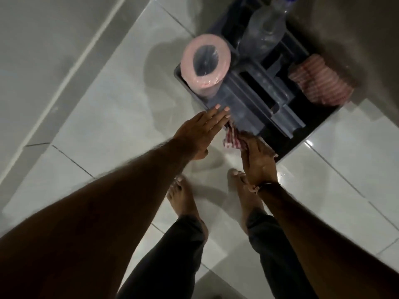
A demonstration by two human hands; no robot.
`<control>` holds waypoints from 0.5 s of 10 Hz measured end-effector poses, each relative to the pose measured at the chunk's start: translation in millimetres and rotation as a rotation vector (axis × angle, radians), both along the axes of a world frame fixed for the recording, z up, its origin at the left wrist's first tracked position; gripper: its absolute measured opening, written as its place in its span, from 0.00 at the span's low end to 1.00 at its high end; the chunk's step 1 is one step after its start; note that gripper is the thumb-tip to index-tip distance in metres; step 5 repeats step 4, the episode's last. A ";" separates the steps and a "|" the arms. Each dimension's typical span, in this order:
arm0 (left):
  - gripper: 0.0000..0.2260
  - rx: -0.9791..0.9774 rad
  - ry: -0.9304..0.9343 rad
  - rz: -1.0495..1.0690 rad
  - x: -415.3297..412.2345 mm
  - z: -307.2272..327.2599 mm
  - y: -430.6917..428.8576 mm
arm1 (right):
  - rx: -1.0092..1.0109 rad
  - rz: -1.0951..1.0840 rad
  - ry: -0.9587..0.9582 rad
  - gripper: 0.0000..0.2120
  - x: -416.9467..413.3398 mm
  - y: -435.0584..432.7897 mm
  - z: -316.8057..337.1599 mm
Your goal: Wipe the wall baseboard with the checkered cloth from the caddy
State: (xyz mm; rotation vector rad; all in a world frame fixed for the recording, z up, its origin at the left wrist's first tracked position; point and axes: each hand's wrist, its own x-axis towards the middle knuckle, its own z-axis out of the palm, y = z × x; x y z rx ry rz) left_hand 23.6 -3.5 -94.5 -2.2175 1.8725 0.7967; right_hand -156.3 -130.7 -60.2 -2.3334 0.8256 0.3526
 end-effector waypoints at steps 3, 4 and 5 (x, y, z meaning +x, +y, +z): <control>0.53 0.068 -0.030 -0.008 2.1 13.6 -8.1 | -0.178 0.264 0.032 0.34 -20.6 21.3 -8.6; 0.51 0.058 -0.077 0.008 1.9 23.3 -7.0 | -0.188 0.280 0.110 0.32 -22.9 19.2 -7.1; 0.51 0.058 -0.077 0.008 1.9 23.3 -7.0 | -0.188 0.280 0.110 0.32 -22.9 19.2 -7.1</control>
